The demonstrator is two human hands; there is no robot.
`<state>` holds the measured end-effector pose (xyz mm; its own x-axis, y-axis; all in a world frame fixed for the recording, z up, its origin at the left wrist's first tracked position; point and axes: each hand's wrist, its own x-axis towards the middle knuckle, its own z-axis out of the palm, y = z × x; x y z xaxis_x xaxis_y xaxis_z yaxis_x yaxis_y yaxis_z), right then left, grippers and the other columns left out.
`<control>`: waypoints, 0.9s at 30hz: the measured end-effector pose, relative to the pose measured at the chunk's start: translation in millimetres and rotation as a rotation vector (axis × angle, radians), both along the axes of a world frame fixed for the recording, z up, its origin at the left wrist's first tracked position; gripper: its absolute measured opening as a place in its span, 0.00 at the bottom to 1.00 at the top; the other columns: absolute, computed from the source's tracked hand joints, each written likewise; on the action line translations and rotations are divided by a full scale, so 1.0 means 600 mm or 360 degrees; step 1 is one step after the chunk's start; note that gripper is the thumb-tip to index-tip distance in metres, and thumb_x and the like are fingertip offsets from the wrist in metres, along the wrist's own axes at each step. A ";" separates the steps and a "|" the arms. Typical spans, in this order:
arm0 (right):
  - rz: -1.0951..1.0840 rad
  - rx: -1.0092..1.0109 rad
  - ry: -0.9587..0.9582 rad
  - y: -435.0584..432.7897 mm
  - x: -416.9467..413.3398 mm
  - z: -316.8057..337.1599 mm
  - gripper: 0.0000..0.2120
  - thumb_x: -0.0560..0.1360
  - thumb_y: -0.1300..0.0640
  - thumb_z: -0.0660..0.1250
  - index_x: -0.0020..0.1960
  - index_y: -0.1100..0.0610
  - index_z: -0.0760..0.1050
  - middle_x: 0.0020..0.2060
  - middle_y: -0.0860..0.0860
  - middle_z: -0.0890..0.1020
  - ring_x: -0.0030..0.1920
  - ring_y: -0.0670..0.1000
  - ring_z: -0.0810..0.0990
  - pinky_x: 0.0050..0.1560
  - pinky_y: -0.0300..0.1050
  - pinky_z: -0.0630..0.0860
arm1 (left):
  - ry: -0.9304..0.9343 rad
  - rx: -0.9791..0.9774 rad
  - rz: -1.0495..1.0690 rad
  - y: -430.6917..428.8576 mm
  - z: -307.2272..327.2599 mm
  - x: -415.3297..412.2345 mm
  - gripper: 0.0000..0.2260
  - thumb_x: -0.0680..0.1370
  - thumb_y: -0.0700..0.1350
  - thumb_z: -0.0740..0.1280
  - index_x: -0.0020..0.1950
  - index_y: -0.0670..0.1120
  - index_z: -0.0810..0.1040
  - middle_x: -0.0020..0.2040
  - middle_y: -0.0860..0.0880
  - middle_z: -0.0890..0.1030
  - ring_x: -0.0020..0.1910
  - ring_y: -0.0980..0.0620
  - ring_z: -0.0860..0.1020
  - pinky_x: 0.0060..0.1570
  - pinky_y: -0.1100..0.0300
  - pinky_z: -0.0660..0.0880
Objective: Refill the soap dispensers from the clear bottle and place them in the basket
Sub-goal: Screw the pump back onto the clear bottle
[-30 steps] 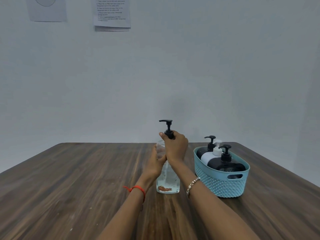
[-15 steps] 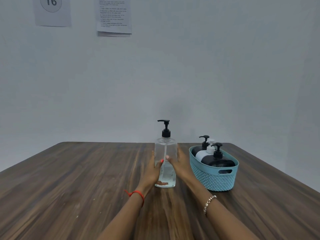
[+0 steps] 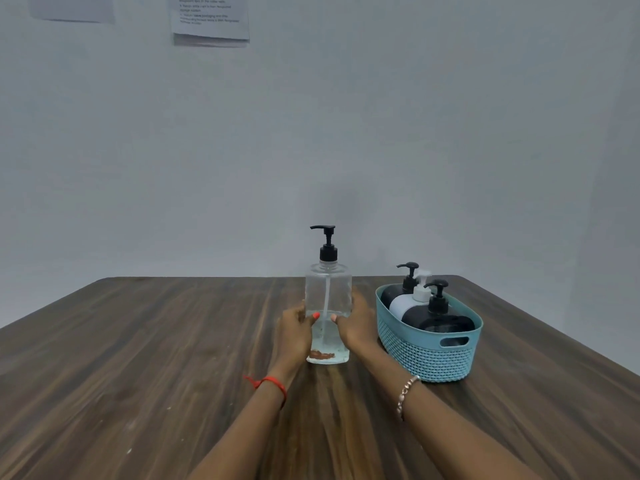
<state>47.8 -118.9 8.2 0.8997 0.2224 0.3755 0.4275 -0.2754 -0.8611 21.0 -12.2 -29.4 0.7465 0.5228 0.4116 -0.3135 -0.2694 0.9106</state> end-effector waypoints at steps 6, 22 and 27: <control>-0.0115 0.0009 -0.0011 0.030 0.094 0.086 0.17 0.75 0.68 0.61 0.62 0.60 0.67 0.55 0.53 0.76 0.52 0.51 0.73 0.52 0.44 0.72 | -0.0128 0.0028 -0.0084 0.012 0.070 0.096 0.09 0.78 0.34 0.61 0.51 0.39 0.81 0.47 0.43 0.84 0.46 0.48 0.83 0.47 0.54 0.80; 0.0219 -0.0597 0.0176 -0.040 0.413 0.212 0.26 0.76 0.68 0.62 0.72 0.60 0.60 0.50 0.56 0.76 0.57 0.56 0.76 0.60 0.51 0.75 | 0.0054 0.0176 0.0017 0.005 0.150 0.392 0.07 0.75 0.37 0.67 0.51 0.38 0.82 0.53 0.40 0.83 0.46 0.49 0.81 0.47 0.46 0.80; 0.0204 -0.0582 0.0169 -0.047 0.481 0.165 0.22 0.78 0.67 0.59 0.71 0.59 0.61 0.33 0.44 0.71 0.34 0.43 0.72 0.34 0.25 0.71 | 0.0193 0.0074 -0.0025 -0.003 0.125 0.450 0.07 0.74 0.38 0.69 0.51 0.43 0.82 0.46 0.48 0.82 0.46 0.49 0.81 0.47 0.45 0.80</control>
